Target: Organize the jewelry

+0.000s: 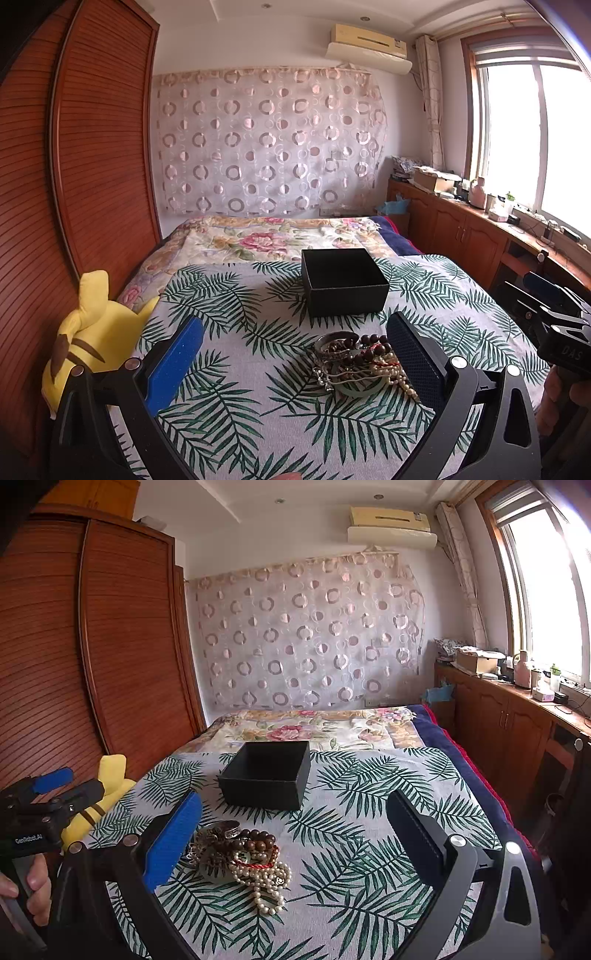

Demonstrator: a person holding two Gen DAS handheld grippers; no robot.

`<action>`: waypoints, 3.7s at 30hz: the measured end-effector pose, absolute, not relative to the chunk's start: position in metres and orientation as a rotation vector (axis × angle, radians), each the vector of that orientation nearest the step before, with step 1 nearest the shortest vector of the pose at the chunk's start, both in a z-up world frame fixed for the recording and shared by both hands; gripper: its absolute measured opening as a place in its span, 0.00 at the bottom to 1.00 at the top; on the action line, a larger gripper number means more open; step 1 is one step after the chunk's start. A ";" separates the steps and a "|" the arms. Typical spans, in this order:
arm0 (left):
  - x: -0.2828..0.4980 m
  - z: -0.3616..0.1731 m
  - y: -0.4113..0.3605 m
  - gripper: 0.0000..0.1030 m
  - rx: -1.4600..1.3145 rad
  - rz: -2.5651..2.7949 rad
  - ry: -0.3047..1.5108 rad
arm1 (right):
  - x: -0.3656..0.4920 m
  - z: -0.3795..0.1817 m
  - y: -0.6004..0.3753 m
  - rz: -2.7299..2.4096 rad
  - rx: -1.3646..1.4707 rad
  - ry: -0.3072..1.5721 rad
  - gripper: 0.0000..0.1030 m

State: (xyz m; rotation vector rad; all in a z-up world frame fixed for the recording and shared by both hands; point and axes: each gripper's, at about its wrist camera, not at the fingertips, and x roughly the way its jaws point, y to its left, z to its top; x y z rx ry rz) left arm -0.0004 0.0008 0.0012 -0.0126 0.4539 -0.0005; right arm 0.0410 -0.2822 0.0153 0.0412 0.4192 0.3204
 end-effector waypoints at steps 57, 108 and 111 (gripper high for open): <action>0.002 0.013 -0.004 0.93 -0.012 -0.002 0.447 | 0.039 0.020 -0.283 0.322 0.042 0.422 0.98; 0.138 -0.094 -0.014 0.77 -0.141 -0.320 0.871 | 0.084 -0.062 -0.259 0.523 -0.037 0.700 0.60; 0.152 -0.102 -0.017 0.69 -0.154 -0.334 0.906 | 0.084 -0.062 -0.256 0.530 -0.044 0.700 0.60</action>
